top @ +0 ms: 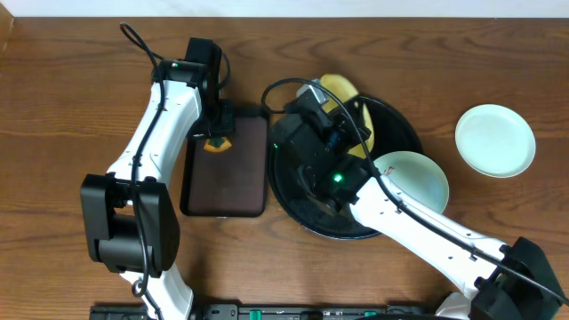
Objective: Clean dirty plates on tray and stack at the side
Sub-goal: 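Lift the yellow plate with the right gripper and stack it on the pale green plate, then grip the remaining pale green plate rim with the right gripper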
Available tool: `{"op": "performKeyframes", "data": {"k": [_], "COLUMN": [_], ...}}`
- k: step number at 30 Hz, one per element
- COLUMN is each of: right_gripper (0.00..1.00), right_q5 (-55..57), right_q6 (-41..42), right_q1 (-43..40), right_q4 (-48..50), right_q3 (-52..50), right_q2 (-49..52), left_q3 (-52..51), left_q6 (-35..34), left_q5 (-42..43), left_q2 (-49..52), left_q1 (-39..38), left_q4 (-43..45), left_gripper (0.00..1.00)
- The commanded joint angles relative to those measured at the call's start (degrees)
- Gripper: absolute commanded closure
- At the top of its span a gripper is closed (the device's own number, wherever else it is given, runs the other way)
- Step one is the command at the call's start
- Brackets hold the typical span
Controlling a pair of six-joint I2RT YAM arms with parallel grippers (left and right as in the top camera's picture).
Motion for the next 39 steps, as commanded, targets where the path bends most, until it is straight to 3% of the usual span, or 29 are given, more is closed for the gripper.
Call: {"op": "performKeyframes", "data": {"k": [1, 6, 10, 15, 19, 26, 32, 39], "right_gripper": [0.99, 0.99, 0.99, 0.99, 0.99, 0.99, 0.99, 0.97], "right_q5": [-18.62, -44.19, -61.51, -74.51, -76.37, -74.66, -74.71, -74.95], "right_q6": [10.78, 24.48, 28.83, 33.31, 35.85, 35.82, 35.80, 33.16], "right_q1": [-1.86, -10.75, -21.38, -38.82, -55.01, -75.65, -83.78, -84.37], "right_q4": [-4.81, -8.92, -8.90, -8.92, -10.54, -11.45, -13.66, -13.03], "right_q3": [0.57, 0.70, 2.10, 3.50, 3.43, 2.62, 2.58, 2.58], "right_q2": [-0.26, -0.37, -1.77, -4.17, -4.31, -0.87, 5.57, 12.22], "left_q3": [-0.24, -0.24, -0.24, -0.24, -0.24, -0.24, -0.24, -0.24], "left_q6": [0.55, 0.55, 0.55, 0.55, 0.55, 0.55, 0.55, 0.55], "left_q5": [-0.68, -0.66, -0.68, -0.68, -0.66, -0.66, -0.68, -0.68], "left_q2": [0.42, 0.42, 0.42, 0.42, 0.42, 0.42, 0.42, 0.42], "left_q1": [-0.02, -0.02, -0.02, -0.04, -0.02, -0.02, -0.02, -0.02], "left_q4": [-0.13, -0.20, -0.28, -0.42, -0.37, -0.33, -0.35, -0.35], "left_gripper": [0.92, 0.92, 0.92, 0.92, 0.92, 0.92, 0.92, 0.92]}}
